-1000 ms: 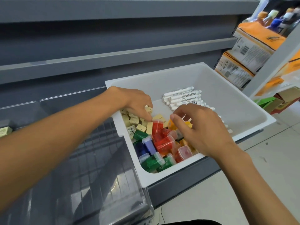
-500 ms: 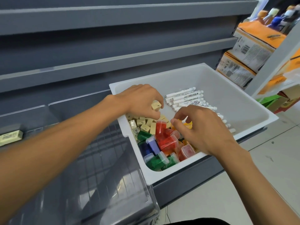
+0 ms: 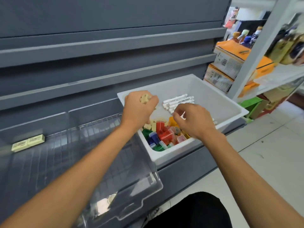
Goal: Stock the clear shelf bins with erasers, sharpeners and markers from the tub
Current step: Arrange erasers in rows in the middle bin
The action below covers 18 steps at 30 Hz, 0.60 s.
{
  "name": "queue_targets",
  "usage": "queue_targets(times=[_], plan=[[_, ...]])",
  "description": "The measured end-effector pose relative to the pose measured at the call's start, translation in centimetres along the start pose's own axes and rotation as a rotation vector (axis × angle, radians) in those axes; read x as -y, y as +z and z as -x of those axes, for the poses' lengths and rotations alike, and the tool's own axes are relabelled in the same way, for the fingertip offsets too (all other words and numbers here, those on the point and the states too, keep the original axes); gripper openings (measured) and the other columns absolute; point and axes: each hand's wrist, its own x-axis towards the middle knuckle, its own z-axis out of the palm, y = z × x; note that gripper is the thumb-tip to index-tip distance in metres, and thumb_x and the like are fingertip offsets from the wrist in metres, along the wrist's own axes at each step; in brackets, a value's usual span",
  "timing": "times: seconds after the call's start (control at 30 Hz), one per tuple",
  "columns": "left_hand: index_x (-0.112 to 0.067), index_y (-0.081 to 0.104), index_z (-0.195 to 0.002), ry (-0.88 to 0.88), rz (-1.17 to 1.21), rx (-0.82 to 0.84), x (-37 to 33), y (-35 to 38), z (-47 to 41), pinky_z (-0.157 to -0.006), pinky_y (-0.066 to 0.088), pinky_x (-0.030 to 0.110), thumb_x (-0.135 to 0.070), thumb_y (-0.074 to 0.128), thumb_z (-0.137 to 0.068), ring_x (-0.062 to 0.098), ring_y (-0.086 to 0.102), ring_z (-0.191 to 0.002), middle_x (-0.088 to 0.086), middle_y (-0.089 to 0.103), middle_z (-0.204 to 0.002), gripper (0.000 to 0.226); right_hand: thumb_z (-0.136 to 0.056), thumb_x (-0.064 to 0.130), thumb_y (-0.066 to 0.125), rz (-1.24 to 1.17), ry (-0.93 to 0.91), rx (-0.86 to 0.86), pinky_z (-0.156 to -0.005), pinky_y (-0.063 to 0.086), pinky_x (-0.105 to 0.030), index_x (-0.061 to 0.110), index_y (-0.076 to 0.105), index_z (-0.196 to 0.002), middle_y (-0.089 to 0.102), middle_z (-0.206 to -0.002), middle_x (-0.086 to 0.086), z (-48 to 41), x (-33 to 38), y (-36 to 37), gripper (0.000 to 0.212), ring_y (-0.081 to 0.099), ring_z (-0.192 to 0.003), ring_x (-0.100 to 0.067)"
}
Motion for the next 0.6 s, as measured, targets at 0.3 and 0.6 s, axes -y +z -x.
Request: queue_targets(times=[0.3, 0.6], plan=[[-0.010, 0.055, -0.081, -0.313, 0.839, -0.171, -4.8, -6.6, 5.5, -0.036, 0.029, 0.017, -0.031, 0.041, -0.099, 0.014, 0.035, -0.029, 0.005, 0.048, -0.055, 0.031, -0.093, 0.032, 0.054, -0.330, -0.206, -0.116, -0.070, 0.054, -0.032, 0.031, 0.064, -0.090, 0.063, -0.082, 0.019, 2.4, 9.7, -2.4, 0.011, 0.061, -0.071, -0.004], [-0.013, 0.053, -0.087, -0.398, 0.860, -0.341, -3.5, -17.3, 15.0, -0.036, 0.032, 0.019, -0.045, 0.036, -0.102, 0.011, 0.034, -0.029, 0.003, 0.061, -0.067, 0.039, -0.089, 0.026, 0.061, -0.802, -0.426, 0.051, -0.073, 0.052, -0.027, 0.029, 0.067, -0.094, 0.066, -0.079, 0.014, 6.8, 22.4, 0.2, 0.008, 0.062, -0.075, -0.009]])
